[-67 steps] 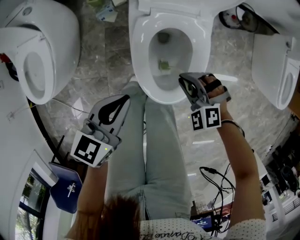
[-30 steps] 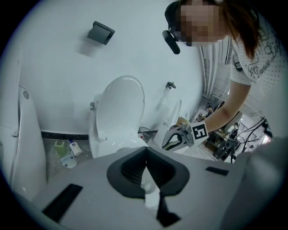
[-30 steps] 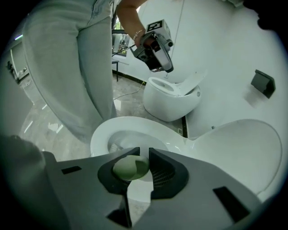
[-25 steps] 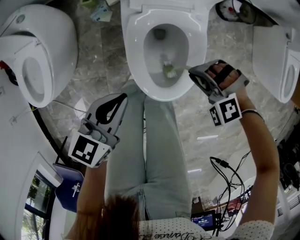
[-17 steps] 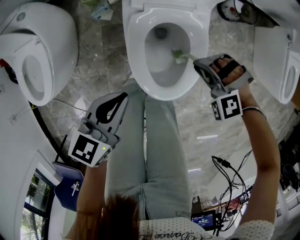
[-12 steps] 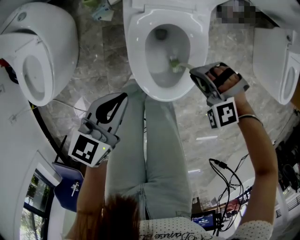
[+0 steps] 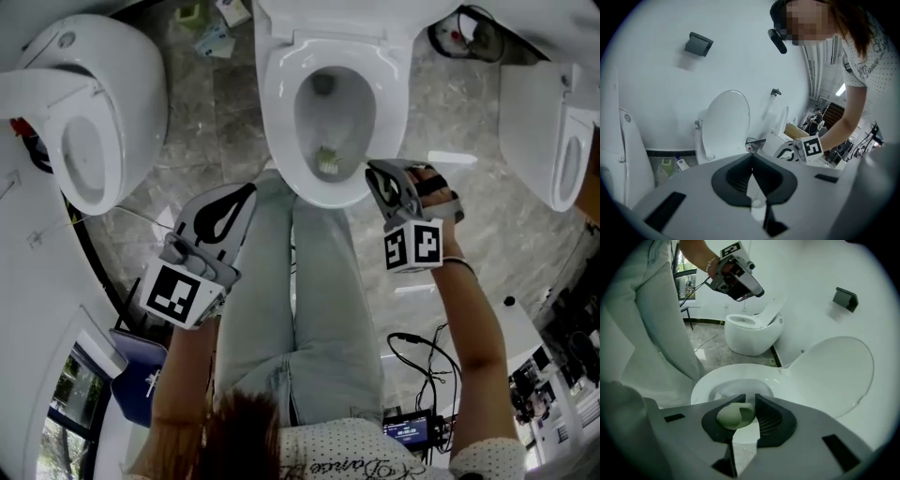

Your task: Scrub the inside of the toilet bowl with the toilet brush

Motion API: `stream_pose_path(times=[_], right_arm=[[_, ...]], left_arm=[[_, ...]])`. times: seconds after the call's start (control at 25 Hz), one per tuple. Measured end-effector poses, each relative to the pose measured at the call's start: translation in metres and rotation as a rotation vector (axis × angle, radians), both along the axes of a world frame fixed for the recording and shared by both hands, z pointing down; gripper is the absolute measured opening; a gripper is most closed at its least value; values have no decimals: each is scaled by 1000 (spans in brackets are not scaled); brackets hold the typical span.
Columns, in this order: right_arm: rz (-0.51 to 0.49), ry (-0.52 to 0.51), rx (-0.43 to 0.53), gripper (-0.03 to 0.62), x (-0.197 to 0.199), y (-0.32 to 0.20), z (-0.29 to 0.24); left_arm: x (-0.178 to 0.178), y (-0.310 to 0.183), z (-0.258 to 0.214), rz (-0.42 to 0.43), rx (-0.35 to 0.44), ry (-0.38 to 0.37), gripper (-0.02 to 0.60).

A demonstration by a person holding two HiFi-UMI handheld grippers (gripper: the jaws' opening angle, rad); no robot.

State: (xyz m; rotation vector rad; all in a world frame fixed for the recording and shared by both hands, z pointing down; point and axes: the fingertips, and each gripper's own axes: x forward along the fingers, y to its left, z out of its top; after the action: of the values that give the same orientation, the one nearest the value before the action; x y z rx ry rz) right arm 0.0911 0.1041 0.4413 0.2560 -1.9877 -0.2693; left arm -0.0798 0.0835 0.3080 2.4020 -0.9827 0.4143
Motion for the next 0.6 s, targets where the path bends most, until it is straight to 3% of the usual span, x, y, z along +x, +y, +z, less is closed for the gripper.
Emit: stream_pose_path(times=[0.2,0.6], right_arm=[[196,-45,53,75,9,-15,-44],[484,-138,121,77,45,-27,-155]], left_arm=[[-4,-13,-35,-18,41,-31,3],[14,-43,-122,-49,223,-40,3]])
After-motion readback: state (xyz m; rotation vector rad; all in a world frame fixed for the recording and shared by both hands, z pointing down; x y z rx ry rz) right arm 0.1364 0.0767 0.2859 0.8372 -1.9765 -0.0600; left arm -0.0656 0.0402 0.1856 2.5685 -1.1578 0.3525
